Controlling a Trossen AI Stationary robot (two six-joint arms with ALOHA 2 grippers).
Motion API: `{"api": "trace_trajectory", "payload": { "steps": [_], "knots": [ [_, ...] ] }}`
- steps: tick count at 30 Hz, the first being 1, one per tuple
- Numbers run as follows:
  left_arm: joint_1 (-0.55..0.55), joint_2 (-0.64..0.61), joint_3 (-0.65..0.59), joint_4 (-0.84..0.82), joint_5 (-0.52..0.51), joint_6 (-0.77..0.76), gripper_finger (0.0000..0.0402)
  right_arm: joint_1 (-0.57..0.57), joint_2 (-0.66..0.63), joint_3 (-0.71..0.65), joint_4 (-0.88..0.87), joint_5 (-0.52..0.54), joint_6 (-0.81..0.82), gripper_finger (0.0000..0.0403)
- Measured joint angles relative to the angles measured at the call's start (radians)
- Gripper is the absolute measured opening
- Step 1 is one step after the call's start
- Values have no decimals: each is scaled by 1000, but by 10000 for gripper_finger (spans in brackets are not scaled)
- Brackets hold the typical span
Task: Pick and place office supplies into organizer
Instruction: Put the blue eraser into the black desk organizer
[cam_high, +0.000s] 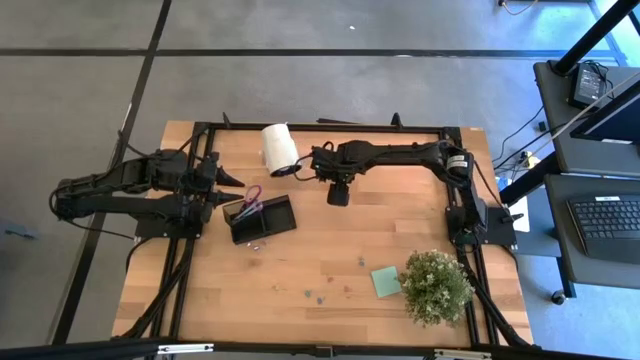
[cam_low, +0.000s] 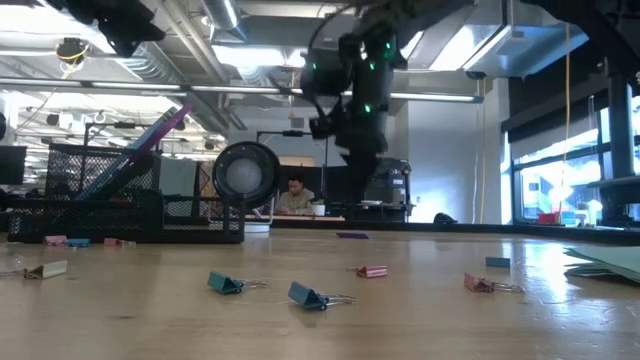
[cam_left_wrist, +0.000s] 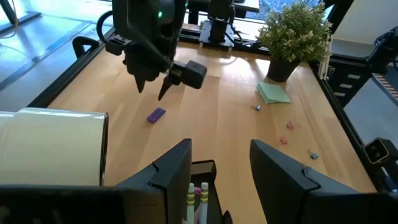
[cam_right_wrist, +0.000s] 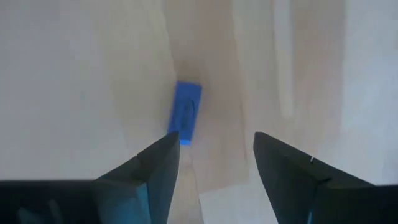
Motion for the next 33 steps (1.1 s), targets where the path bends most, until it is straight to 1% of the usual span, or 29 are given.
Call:
{"api": "trace_trajectory", "payload": {
  "steps": [3,6,16,19,22,29,33],
  "knots": [
    [0,0,0,-4,0,0,156,-13,-3,-68,58,1,31,209],
    [0,0,0,-4,0,0,156,-20,-17,-104,87,2,66,209],
    [0,0,0,-9,0,-36,156,-16,-40,-71,130,2,159,209],
    [0,0,0,-9,0,-60,156,-16,-40,-71,116,1,170,209],
    [0,0,0,-9,0,-89,156,-15,-40,-71,98,1,215,209],
    [0,0,0,-9,0,-90,156,-15,-39,-80,106,-6,226,209],
    [0,0,0,-9,0,-89,156,-15,-39,-80,107,-13,264,210]
  ]
}}
